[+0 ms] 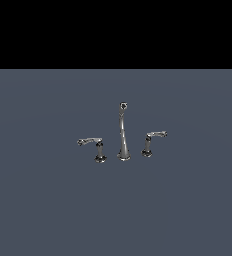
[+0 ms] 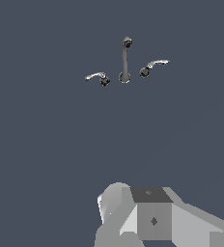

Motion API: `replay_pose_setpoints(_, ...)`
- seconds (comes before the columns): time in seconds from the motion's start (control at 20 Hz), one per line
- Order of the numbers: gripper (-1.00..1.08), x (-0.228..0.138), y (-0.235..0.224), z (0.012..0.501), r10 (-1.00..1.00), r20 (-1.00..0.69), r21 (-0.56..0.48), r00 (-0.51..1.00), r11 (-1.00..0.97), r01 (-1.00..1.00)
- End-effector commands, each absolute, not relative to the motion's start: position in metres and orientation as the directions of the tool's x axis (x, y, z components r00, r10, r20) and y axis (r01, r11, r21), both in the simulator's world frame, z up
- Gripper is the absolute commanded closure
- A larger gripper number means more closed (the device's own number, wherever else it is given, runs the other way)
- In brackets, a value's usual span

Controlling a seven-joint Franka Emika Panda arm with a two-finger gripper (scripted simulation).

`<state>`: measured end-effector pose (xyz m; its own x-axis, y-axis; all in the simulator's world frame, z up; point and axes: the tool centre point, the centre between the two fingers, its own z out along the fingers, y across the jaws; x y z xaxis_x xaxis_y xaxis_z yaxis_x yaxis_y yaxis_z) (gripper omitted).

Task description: Turn on the faucet by rotating a designated handle.

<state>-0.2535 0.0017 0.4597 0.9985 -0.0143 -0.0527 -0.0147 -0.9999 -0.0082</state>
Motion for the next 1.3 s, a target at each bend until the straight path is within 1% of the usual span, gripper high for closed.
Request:
replay_pose_setpoints(0.0,1.08,-0.254,0.002,0.46,-0.014,-0.053,-0.008,0.999,-1.0,-0.015)
replay_pose_setpoints(0.3,1.08,-0.252,0.005,0.454,-0.034,-0.052,-0.008,0.998,-0.999,-0.034)
replay_pose_setpoints(0.6,1.08,-0.247,0.015,0.438,-0.093,-0.051,-0.006,0.994,-0.996,-0.094)
replay_pose_setpoints(1.25,1.08,-0.22,0.056,0.369,-0.34,-0.043,-0.001,0.939,-0.94,-0.341)
